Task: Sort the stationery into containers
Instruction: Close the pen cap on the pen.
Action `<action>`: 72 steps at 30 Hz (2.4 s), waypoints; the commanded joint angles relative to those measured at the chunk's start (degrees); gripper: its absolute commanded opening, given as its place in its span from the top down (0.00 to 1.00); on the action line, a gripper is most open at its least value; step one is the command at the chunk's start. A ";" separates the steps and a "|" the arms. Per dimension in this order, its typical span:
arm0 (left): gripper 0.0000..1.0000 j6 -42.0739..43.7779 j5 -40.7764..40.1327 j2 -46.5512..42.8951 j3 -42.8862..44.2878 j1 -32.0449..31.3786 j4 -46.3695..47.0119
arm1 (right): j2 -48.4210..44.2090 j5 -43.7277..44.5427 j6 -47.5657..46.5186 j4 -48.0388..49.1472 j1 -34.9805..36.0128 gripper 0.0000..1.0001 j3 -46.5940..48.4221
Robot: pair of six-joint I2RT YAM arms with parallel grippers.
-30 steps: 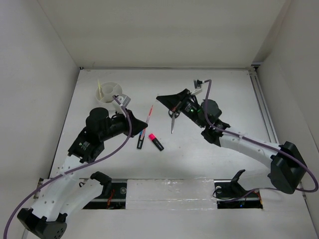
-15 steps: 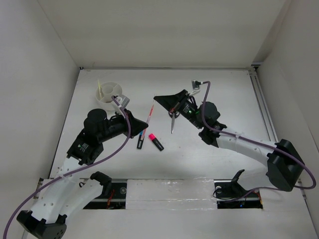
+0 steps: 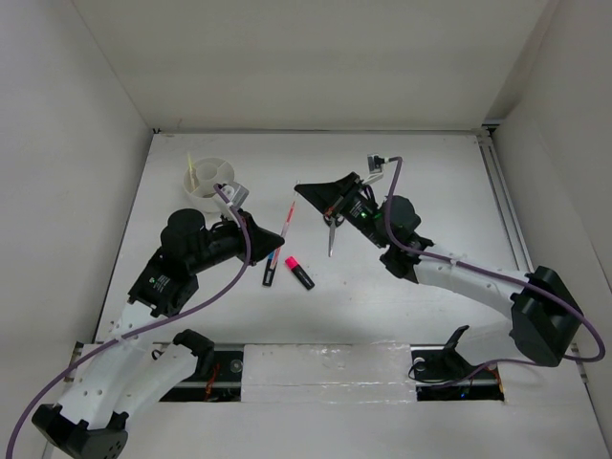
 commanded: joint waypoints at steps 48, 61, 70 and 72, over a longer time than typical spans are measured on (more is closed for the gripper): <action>1.00 0.43 4.58 0.10 -0.19 2.77 2.95 | 0.06 1.68 -1.97 3.45 1.05 1.00 2.21; 1.00 0.96 5.73 1.15 -0.20 2.77 2.95 | 0.05 0.53 -2.50 5.73 1.05 1.00 2.12; 1.00 0.96 4.67 0.62 -0.20 2.77 2.95 | 0.05 0.53 -2.50 5.21 1.05 1.00 2.12; 1.00 0.96 4.06 0.01 -0.20 2.77 2.95 | 0.05 0.53 -2.50 5.21 1.05 1.00 2.12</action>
